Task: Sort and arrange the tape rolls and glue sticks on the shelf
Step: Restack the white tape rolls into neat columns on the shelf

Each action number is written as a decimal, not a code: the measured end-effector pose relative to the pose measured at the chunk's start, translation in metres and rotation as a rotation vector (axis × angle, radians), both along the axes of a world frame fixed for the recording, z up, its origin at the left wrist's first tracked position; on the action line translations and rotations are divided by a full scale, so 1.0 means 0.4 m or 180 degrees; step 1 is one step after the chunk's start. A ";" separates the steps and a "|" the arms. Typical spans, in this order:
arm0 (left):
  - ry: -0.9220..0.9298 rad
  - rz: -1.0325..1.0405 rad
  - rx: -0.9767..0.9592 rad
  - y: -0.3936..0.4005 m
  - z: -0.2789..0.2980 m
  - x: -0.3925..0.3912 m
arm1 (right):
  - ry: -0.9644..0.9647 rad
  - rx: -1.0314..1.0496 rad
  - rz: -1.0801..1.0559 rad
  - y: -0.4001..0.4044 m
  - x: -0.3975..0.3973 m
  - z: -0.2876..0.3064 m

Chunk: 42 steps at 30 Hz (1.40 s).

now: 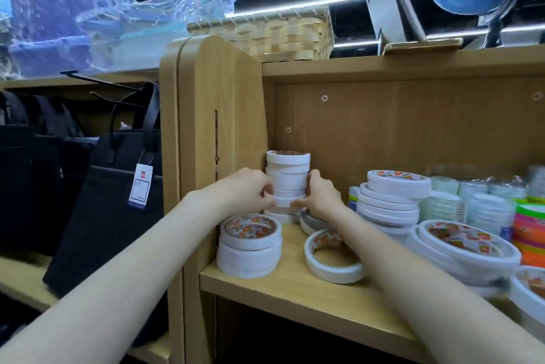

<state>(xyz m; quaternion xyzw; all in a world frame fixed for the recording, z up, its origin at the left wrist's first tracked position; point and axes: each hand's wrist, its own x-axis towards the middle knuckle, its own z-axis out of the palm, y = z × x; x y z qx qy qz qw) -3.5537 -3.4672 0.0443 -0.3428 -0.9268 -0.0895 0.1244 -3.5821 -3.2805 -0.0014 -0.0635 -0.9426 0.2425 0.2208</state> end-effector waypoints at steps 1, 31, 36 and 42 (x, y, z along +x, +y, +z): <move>-0.0079 0.0071 -0.0027 0.022 0.003 -0.023 | 0.0024 0.0061 -0.0025 0.006 -0.006 0.001; -0.0756 0.0135 0.0564 0.095 -0.064 -0.174 | 0.0633 -0.0933 0.0232 0.033 -0.048 0.019; -0.0878 0.0208 0.0455 0.097 -0.055 -0.199 | 0.0821 -0.0694 0.0341 0.018 -0.047 0.026; -0.1068 -0.0010 0.1568 0.102 -0.049 -0.173 | 0.1121 -0.0709 0.0301 0.023 -0.044 0.071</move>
